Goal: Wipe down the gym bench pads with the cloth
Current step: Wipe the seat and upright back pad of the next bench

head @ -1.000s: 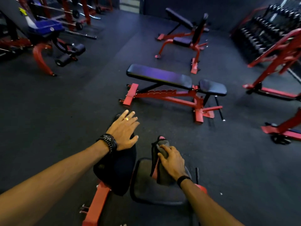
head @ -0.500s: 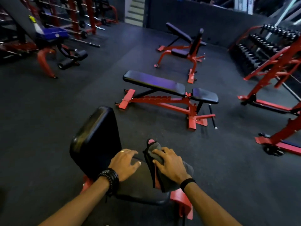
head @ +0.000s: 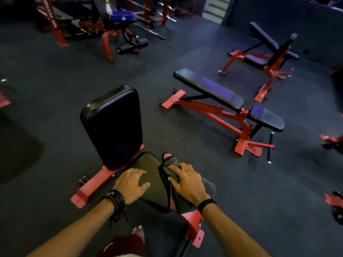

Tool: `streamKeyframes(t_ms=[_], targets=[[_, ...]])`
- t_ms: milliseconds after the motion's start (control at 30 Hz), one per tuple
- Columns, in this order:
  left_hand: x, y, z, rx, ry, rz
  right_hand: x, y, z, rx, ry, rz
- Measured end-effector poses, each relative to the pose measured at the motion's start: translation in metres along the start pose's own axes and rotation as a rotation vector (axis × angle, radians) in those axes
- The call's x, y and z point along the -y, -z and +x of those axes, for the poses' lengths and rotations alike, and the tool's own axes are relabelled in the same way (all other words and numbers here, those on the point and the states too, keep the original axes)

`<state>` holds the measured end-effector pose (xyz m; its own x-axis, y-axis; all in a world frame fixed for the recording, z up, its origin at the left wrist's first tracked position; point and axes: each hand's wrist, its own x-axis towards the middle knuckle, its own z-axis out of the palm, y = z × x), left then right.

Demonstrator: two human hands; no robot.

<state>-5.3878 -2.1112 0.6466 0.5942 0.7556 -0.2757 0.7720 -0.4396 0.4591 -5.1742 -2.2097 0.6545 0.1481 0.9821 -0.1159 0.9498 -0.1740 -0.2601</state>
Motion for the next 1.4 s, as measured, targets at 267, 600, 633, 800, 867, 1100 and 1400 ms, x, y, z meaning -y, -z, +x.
streamKeyframes(t_ms=[267, 600, 633, 800, 867, 1100, 1400], targets=[[0.009, -0.042, 0.039, 0.001, 0.211, -0.119, -0.052, -0.013, 0.041, 0.127, 0.047, -0.065], [-0.019, -0.094, 0.045, 0.045, 0.388, -0.27, -0.067, -0.01, 0.093, 0.317, 0.15, -0.13], [-0.017, -0.096, 0.045, 0.037, 0.404, -0.272, -0.064, -0.012, 0.099, 0.328, 0.172, -0.139], [-0.005, -0.108, 0.041, -0.007, 0.516, -0.299, -0.049, -0.032, 0.123, 0.408, 0.293, -0.172], [-0.002, -0.114, 0.041, -0.017, 0.565, -0.317, -0.046, -0.041, 0.127, 0.424, 0.319, -0.181], [0.003, -0.155, 0.067, -0.046, 0.668, -0.372, -0.058, -0.079, 0.138, 0.421, 0.406, -0.151], [0.059, -0.292, 0.181, -0.372, 0.865, -0.289, -0.083, -0.257, 0.264, 0.07, 0.307, -0.111]])
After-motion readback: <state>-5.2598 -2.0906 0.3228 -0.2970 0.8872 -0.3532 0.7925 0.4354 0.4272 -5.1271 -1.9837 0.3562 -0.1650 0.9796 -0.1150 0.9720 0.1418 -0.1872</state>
